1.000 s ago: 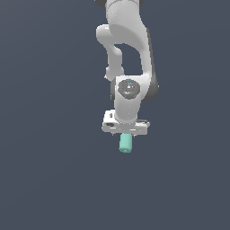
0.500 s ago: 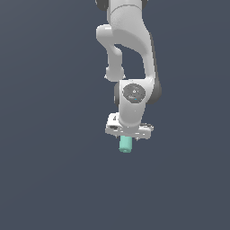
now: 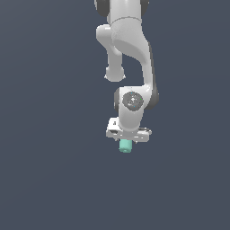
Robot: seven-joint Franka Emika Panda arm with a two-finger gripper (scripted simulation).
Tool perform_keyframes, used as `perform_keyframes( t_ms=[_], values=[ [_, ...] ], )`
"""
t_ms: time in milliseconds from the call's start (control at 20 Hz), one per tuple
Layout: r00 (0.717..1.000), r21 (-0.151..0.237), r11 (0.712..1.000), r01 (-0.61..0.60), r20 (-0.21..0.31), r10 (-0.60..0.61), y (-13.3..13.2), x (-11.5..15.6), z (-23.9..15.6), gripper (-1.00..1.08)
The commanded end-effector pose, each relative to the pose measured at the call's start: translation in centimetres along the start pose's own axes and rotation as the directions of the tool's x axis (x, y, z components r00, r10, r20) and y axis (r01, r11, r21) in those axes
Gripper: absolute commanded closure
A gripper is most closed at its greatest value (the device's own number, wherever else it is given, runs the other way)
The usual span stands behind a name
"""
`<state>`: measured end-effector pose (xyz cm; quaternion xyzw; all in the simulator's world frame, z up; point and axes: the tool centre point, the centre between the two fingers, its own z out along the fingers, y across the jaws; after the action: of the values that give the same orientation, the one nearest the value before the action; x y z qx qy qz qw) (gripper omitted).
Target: Pick up the object and move it to a goal position.
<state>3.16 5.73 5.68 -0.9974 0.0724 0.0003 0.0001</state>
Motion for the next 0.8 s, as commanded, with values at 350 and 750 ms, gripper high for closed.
perform_keyframes(
  t_ms=[350,750],
  values=[
    [1.000,0.000,1.000,-0.001,-0.001,0.001,-0.03,0.13,1.70,1.08],
    [1.000,0.000,1.000,-0.001,-0.001,0.001,-0.03,0.13,1.70,1.08]
  ],
)
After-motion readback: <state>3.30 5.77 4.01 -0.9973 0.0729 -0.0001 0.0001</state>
